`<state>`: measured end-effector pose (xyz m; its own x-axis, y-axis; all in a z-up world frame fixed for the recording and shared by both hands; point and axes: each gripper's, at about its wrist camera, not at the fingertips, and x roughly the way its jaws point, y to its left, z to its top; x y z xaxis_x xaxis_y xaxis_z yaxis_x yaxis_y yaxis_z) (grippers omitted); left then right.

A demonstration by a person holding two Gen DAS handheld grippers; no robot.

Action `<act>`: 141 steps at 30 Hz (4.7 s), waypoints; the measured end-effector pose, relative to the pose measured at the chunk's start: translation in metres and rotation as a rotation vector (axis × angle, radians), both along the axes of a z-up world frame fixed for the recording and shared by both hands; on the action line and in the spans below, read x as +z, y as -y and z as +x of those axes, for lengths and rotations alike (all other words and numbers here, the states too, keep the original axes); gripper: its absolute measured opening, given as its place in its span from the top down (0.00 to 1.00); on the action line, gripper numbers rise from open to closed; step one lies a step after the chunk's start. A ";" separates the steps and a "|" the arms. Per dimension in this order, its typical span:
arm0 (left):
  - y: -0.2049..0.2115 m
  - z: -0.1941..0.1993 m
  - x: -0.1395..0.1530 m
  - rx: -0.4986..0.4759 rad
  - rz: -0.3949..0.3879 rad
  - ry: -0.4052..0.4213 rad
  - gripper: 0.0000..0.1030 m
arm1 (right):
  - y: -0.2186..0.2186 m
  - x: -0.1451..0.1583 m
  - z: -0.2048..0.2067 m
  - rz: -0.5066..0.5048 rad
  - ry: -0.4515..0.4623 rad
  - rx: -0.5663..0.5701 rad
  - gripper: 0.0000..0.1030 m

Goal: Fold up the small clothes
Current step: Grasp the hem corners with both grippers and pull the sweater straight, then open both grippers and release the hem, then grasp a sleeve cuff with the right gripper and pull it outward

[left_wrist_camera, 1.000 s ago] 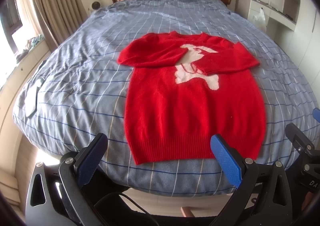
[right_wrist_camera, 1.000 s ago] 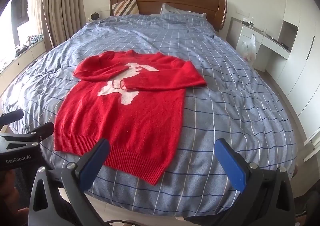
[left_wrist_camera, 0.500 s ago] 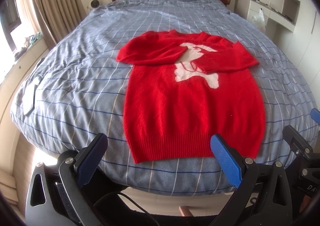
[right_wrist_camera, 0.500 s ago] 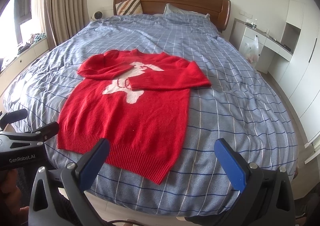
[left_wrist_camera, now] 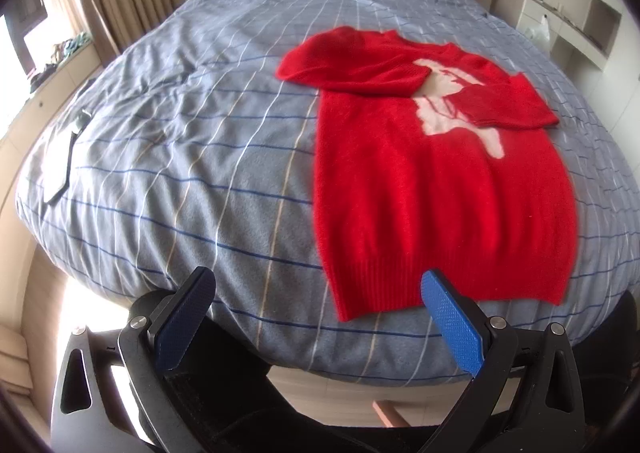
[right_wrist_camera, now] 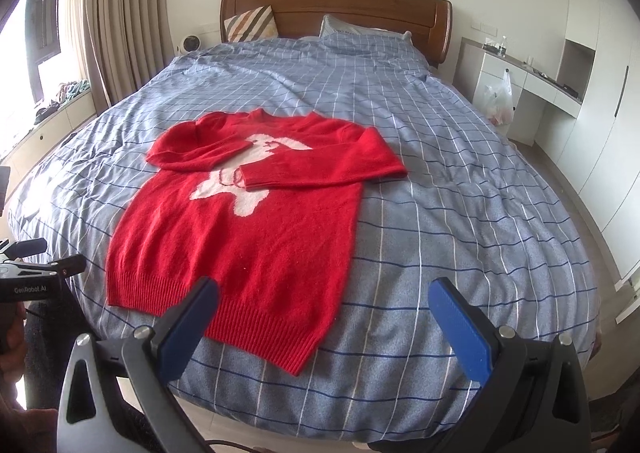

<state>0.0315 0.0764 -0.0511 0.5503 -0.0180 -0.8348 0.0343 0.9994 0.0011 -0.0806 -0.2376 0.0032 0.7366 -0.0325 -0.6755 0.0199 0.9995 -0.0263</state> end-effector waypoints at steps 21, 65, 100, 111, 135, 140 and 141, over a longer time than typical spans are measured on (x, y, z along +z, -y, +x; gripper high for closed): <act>-0.007 0.016 -0.060 0.055 -0.237 -0.093 0.98 | 0.045 -0.110 0.012 0.333 -0.320 0.065 0.97; 0.005 -0.023 0.018 0.056 -0.037 0.199 0.13 | 0.031 -0.097 -0.007 0.092 -0.184 0.008 0.63; -0.055 -0.015 -0.050 0.383 -0.060 0.137 0.13 | 0.278 0.023 0.212 0.047 -0.003 -0.220 0.94; -0.045 -0.010 -0.053 0.349 0.015 0.131 0.13 | 0.406 -0.094 0.156 0.336 -0.127 -0.485 0.94; -0.046 -0.007 -0.054 0.331 0.027 0.096 0.13 | 0.403 -0.105 0.154 0.280 -0.162 -0.473 0.83; -0.045 -0.003 -0.047 0.264 0.055 0.064 0.12 | 0.376 -0.063 0.110 0.133 -0.093 -0.499 0.45; -0.044 -0.001 -0.044 0.248 0.070 0.058 0.12 | 0.364 -0.054 0.102 0.097 -0.070 -0.464 0.44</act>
